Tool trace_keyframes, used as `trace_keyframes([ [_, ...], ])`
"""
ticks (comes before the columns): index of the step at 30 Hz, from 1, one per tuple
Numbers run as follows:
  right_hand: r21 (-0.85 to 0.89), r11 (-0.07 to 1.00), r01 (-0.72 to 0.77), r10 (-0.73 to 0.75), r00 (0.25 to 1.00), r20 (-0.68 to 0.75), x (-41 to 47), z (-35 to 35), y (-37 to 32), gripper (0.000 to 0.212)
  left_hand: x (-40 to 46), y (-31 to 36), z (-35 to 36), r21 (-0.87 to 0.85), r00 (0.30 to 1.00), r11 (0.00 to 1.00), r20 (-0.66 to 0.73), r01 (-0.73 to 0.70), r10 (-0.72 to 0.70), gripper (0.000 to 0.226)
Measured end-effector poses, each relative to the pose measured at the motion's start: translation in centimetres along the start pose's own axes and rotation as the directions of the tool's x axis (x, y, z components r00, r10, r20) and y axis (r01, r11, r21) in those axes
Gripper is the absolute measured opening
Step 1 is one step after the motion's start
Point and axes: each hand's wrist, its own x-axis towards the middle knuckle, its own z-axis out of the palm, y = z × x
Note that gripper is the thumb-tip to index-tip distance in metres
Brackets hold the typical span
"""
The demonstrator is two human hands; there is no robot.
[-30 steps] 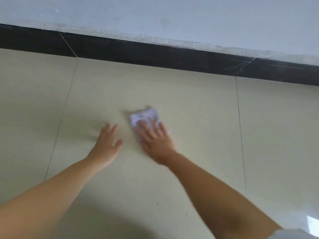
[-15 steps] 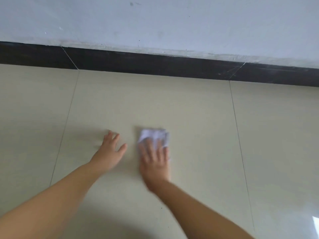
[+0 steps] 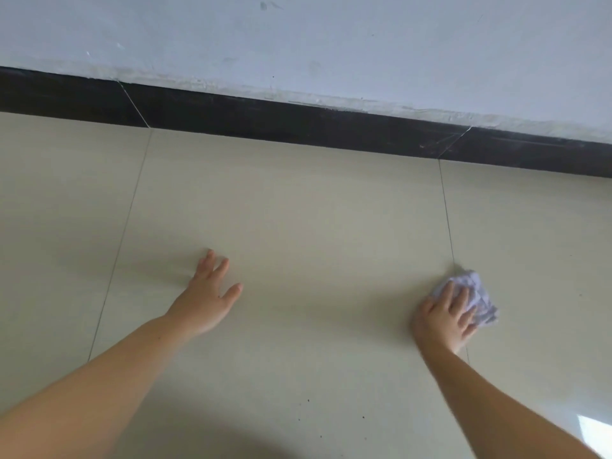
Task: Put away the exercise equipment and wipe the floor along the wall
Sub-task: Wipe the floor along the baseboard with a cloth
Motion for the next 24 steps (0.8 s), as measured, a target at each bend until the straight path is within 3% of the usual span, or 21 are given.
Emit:
trace_keyframes([
  [1, -0.038, 0.996, 0.082, -0.084, 0.993, -0.078, -1.9, 1.7, -1.2, 0.056, -0.1, 0.1, 0.1, 0.005, 1.0, 1.0, -0.01, 0.002, -0.002, 0.064],
  [3, -0.165, 0.901, 0.401, -0.416, 0.907, -0.064, -7.7, 5.5, -5.1, 0.059, 0.0, 0.3, 0.2, 0.006, 1.0, 1.0, -0.023, 0.012, -0.011, 0.063],
  [5, -0.216, 0.645, 0.733, -0.729, 0.675, 0.114, -14.8, 8.4, -8.4, 0.062, 0.2, 0.5, 0.1, -0.005, 0.999, 1.0, -0.028, 0.021, -0.021, 0.061],
  [6, -0.195, 0.473, 0.859, -0.831, 0.508, 0.227, -18.1, 9.2, -9.4, 0.063, 0.2, 0.5, 0.0, -0.007, 0.999, 1.0, -0.03, 0.022, -0.023, 0.061],
  [8, -0.163, 0.083, 0.983, -0.882, 0.149, 0.446, -21.4, 9.7, -10.0, 0.06, 0.3, 0.5, -0.4, 0.012, 0.999, 1.0, -0.029, 0.025, -0.025, 0.06],
  [9, -0.144, -0.044, 0.989, -0.866, 0.035, 0.5, -21.3, 9.8, -9.8, 0.059, 0.3, 0.5, -0.5, 0.043, 0.999, 0.999, -0.03, 0.025, -0.024, 0.06],
  [10, -0.137, -0.096, 0.986, -0.866, -0.015, 0.499, -20.5, 9.6, -9.3, 0.058, 0.2, 0.5, -0.6, 0.094, 0.999, 0.995, -0.038, 0.026, -0.022, 0.06],
  [12, -0.137, -0.031, 0.99, -0.882, 0.038, 0.47, -17.5, 8.3, -7.3, 0.059, -0.1, 0.6, -0.5, 0.24, 0.997, 0.971, -0.073, 0.021, -0.004, 0.061],
  [14, -0.127, 0.191, 0.973, -0.884, 0.227, 0.408, -13.1, 6.2, -3.0, 0.061, -0.6, 1.7, 0.4, 0.389, 0.994, 0.921, -0.097, -0.011, 0.053, 0.062],
  [15, -0.127, 0.327, 0.937, -0.87, 0.351, 0.347, -10.6, 5.2, -0.6, 0.061, -1.0, 2.0, 0.7, 0.437, 0.993, 0.899, -0.091, -0.026, 0.072, 0.062],
  [17, -0.152, 0.668, 0.728, -0.71, 0.685, 0.161, -4.6, 1.7, 5.7, 0.062, -1.4, 4.2, 2.3, 0.477, 0.993, 0.874, -0.016, -0.092, 0.113, 0.062],
  [18, -0.143, 0.832, 0.535, -0.53, 0.845, 0.076, -1.7, -0.5, 8.6, 0.063, -1.5, 5.7, 3.2, 0.484, 0.991, 0.866, 0.032, -0.128, 0.128, 0.062],
  [19, -0.09, 0.95, 0.299, -0.295, 0.954, 0.059, 0.8, -2.8, 10.9, 0.065, -1.5, 7.3, 4.1, 0.489, 0.986, 0.857, 0.077, -0.165, 0.146, 0.062],
  [21, 0.006, 0.996, -0.085, 0.084, 0.994, 0.069, 3.7, -5.5, 13.4, 0.063, -1.3, 10.4, 5.6, 0.484, 0.971, 0.843, 0.152, -0.234, 0.182, 0.061],
  [22, 0.003, 0.985, -0.172, 0.171, 0.983, 0.059, 4.0, -5.5, 13.4, 0.059, -1.1, 11.8, 6.3, 0.48, 0.965, 0.839, 0.179, -0.257, 0.193, 0.061],
  [24, 0.008, 0.988, -0.156, 0.156, 0.987, 0.025, 2.5, -3.6, 10.5, 0.058, -0.5, 14.1, 7.3, 0.478, 0.958, 0.835, 0.215, -0.271, 0.188, 0.06],
])
